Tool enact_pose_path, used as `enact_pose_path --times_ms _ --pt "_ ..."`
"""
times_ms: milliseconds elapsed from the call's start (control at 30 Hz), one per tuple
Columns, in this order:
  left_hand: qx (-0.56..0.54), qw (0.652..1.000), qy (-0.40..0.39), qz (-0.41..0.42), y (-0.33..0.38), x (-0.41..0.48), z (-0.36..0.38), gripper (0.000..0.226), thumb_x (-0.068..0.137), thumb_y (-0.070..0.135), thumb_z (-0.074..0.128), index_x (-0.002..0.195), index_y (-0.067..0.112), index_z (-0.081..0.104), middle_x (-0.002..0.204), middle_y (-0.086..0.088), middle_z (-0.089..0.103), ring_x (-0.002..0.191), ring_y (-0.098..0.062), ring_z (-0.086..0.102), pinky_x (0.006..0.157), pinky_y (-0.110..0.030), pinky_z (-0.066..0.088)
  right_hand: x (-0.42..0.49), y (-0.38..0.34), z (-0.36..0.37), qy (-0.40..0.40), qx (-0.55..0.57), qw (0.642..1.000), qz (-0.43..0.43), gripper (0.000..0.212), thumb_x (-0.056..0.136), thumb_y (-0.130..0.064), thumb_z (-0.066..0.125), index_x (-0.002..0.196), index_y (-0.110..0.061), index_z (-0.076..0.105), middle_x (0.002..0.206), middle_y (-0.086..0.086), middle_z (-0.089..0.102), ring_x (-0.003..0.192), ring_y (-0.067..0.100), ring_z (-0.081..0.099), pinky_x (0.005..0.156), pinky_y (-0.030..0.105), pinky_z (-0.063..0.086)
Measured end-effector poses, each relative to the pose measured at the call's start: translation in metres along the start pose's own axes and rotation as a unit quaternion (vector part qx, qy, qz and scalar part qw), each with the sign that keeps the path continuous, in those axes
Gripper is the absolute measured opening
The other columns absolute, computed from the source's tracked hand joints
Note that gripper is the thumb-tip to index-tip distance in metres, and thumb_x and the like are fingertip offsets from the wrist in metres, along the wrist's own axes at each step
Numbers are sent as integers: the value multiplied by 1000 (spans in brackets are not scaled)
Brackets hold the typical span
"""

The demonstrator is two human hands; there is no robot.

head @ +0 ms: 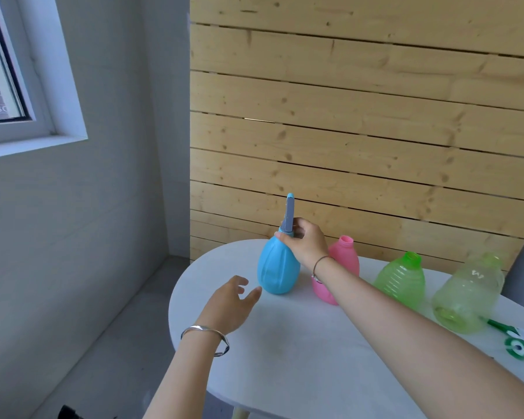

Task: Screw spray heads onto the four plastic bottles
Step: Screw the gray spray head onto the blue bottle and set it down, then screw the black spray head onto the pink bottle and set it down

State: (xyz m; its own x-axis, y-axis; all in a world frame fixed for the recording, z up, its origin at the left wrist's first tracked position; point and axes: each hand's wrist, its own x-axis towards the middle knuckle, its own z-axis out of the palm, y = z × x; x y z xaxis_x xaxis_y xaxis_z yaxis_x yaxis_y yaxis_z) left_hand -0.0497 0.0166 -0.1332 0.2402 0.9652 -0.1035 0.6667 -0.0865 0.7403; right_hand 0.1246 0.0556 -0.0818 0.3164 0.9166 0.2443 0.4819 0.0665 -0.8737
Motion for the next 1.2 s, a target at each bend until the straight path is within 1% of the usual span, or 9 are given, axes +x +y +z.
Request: enact_pose_path --times_ms 467,567,667,800,900,967,1067,1133,1200 --pt "12 1000 2 8 3 -1 2 50 92 48 47 134 20 43 136 -2 53 119 -19 53 94 -28 46 3 1 3 9 -22 1000 11 29 78 -28 74 102 -14 64 101 2 68 96 22 64 82 32 51" --pt "19 1000 2 14 5 -2 2 50 92 48 46 134 20 43 137 -3 53 119 -19 53 94 -28 45 2 3 3 19 -26 999 15 37 77 -27 75 109 -13 61 109 4 68 93 18 61 79 28 48" --pt "18 1000 6 19 6 -2 2 50 92 47 46 134 19 43 136 -2 53 120 -19 53 93 -27 44 -2 3 -2 27 -34 999 18 51 77 -25 75 122 -13 55 119 4 66 103 18 59 85 28 46" --pt "14 1000 1 25 8 -3 3 49 93 46 47 133 20 43 136 -2 53 120 -19 52 93 -26 43 -12 1 -20 22 -62 996 -54 55 76 -17 75 126 -17 51 127 -2 60 120 14 53 93 20 36" --pt "-2 999 7 41 13 -5 6 45 93 44 47 132 21 46 133 0 55 117 -18 54 87 -23 41 -17 4 -49 104 -126 979 -120 46 79 -17 71 123 -17 56 129 -1 60 122 16 52 95 20 36" --pt "-17 998 15 64 20 -7 10 41 93 42 49 129 23 49 130 1 58 107 -15 55 87 -23 43 -16 12 -69 132 -141 978 -80 46 81 -19 70 124 -14 55 132 5 58 124 23 50 97 26 37" --pt "-57 993 33 95 30 -12 16 33 93 36 51 123 23 55 121 2 61 99 -14 56 88 -29 49 -20 28 -88 76 -91 993 21 43 82 -20 70 123 -10 59 129 11 60 122 27 53 100 31 39" --pt "-87 990 44 104 37 -14 20 29 93 33 53 119 22 58 117 1 63 98 -16 58 84 -30 51 -26 34 -93 61 -46 997 27 36 83 -13 69 118 -6 62 123 13 64 118 27 56 101 31 42" --pt "-108 986 52 114 44 -17 26 26 92 31 54 116 21 59 115 1 64 95 -16 59 78 -26 48 -33 36 -99 73 -21 997 17 30 83 -7 68 113 -5 65 117 14 67 113 25 60 95 26 43"
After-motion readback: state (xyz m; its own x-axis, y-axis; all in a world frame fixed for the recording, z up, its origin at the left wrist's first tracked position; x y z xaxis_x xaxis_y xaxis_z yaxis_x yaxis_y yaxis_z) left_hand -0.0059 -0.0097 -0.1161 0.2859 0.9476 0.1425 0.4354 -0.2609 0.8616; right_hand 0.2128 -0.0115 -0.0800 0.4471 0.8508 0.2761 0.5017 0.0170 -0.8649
